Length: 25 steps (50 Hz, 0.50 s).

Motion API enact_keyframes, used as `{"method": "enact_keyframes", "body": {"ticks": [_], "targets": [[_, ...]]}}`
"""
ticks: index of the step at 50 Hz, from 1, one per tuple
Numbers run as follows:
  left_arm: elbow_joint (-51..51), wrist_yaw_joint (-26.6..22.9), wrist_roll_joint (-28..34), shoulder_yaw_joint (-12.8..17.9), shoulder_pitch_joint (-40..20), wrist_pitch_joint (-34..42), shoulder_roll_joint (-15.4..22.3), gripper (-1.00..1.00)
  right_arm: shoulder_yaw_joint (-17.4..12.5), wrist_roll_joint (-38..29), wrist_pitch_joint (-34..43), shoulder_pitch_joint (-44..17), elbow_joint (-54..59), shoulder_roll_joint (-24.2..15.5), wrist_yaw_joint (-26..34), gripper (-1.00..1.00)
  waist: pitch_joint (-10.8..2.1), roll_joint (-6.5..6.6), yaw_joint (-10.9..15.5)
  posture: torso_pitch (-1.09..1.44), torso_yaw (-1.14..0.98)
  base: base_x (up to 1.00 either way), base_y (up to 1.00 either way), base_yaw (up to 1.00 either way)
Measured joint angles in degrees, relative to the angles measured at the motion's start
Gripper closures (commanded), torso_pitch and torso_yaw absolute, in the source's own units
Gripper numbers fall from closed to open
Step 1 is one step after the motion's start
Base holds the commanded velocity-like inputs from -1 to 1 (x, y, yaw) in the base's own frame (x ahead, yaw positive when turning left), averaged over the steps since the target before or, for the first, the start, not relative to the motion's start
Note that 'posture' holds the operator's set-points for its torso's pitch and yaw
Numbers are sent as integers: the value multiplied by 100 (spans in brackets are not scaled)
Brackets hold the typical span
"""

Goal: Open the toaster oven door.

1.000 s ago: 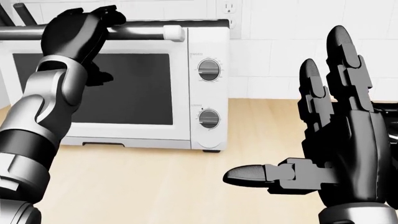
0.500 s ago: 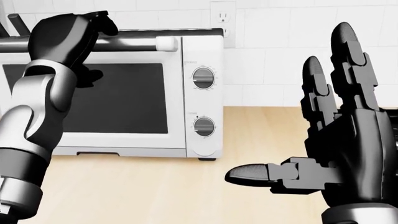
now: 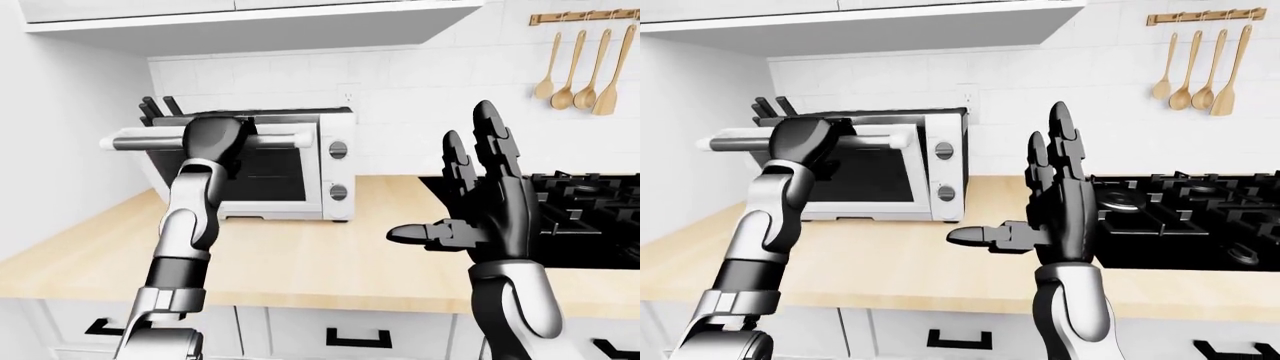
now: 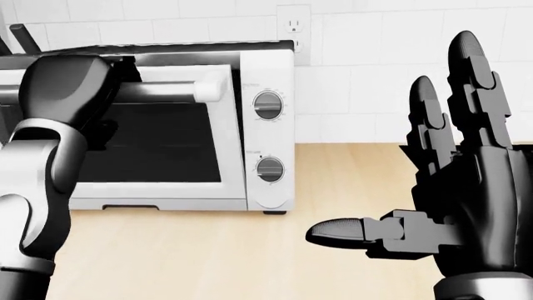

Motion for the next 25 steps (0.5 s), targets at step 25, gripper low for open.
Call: {"method": "enact_keyframes", "body": {"ticks": [25], "targets": [[-3222,-1752,288,357,2122,30,-356,-36,42,-15,-34,69,-43,24,-9,-100,163,-75,15,-60,0,0,0,0]]}}
